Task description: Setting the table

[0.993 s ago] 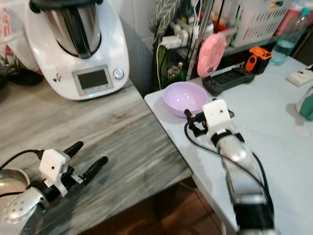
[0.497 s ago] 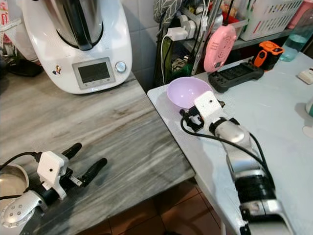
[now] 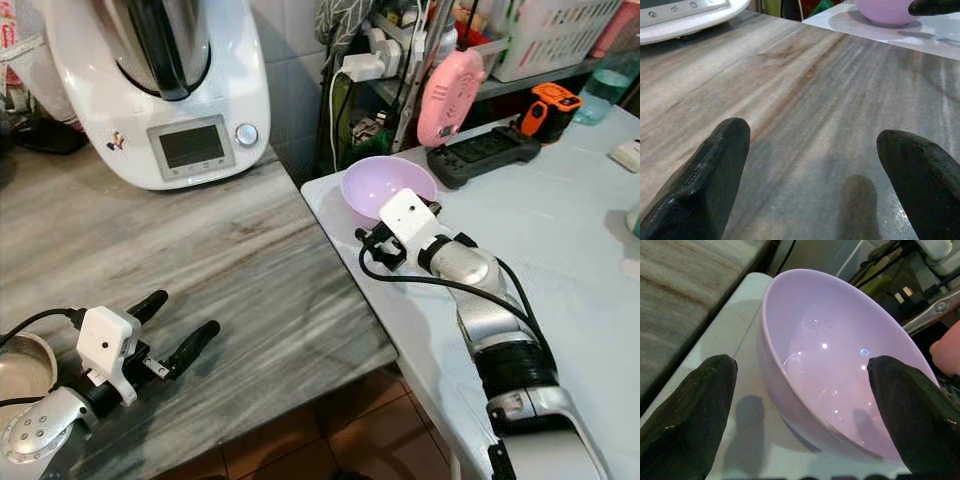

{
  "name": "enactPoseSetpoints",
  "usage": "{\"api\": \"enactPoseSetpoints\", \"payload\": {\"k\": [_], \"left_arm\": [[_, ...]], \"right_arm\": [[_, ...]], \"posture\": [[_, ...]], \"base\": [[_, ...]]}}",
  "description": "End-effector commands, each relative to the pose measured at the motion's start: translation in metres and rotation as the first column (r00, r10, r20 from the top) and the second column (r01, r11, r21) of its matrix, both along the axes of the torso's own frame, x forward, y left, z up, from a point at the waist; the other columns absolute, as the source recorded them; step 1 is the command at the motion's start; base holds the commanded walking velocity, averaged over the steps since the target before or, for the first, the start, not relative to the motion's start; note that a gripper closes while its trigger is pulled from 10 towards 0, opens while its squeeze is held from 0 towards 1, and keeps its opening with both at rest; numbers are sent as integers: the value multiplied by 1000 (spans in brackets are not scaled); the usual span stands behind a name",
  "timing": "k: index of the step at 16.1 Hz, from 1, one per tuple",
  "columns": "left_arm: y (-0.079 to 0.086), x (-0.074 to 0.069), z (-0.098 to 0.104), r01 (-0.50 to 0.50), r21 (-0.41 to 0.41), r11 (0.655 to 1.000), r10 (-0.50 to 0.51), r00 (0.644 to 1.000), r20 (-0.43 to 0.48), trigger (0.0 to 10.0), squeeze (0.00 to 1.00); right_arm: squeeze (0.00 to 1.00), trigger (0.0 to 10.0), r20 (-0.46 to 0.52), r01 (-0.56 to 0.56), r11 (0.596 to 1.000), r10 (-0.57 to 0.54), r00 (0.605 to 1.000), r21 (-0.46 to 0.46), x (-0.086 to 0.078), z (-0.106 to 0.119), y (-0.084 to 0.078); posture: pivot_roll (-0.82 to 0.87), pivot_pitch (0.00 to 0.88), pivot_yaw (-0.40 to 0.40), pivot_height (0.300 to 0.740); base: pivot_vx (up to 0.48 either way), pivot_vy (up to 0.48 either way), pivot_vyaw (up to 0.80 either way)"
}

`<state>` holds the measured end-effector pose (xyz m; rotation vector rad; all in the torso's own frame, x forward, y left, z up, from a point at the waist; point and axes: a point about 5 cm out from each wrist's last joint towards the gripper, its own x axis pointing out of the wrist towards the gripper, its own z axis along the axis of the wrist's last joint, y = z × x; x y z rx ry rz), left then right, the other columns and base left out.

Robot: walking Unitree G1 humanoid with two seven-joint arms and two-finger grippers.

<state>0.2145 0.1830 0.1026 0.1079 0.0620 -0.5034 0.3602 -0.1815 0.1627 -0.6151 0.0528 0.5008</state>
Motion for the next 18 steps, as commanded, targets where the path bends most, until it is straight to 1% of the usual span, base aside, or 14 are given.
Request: {"api": "enactPoseSetpoints", "payload": {"k": [1, 3, 4, 5, 6, 9, 11, 15, 18], "left_arm": [[0, -1, 1, -7, 0, 1000, 7, 1000, 0, 10000, 0], [-1, 0, 1, -6, -2, 1000, 6, 1000, -3, 10000, 0], [-2, 0, 1, -7, -3, 1000, 7, 1000, -5, 10000, 0], [-2, 0, 1, -7, -4, 1000, 7, 1000, -6, 10000, 0], [-2, 0, 1, -7, -4, 1000, 7, 1000, -8, 10000, 0], [-3, -1, 2, 4, -19, 1000, -4, 1000, -3, 10000, 0], [-7, -3, 7, 58, -46, 997, -57, 998, 24, 10000, 0], [-11, -4, 13, 124, -83, 989, -121, 992, 37, 10000, 0], [-12, -3, 13, 126, -88, 988, -123, 992, 39, 10000, 0]], "right_arm": [[1000, 10000, 18, -3, 999, 3, 1000, -46, 3, 4, -4], [1000, 10000, 14, -12, 998, 13, 1000, -57, 3, 2, -4], [0, 10000, 11, -11, 998, 12, 1000, -64, 4, 0, -6], [0, 3451, 10, -4, 997, 5, 1000, -73, 5, -2, -8], [0, 0, 11, 3, 997, -2, 1000, -83, 6, -3, -10], [0, 0, 14, 8, 994, -7, 1000, -105, 7, -5, -14], [0, 0, 22, 6, 993, -4, 1000, -116, 8, -5, -14], [0, 0, 34, 4, 991, 1, 999, -134, 9, -5, -16], [0, 0, 43, 2, 988, 5, 999, -153, 9, -5, -19]], "posture": [[65, 148, 12, 740], [65, 149, 12, 740], [66, 149, 11, 740], [67, 148, 11, 740], [70, 147, 10, 740], [71, 143, 9, 740], [69, 140, 5, 740], [67, 133, 1, 740], [67, 126, 1, 740]], "base": [[0, 0, 0], [0, 0, 0], [0, 0, 0], [0, 0, 0], [0, 0, 0], [0, 0, 0], [0, 0, 0], [0, 0, 0], [0, 0, 0]]}}
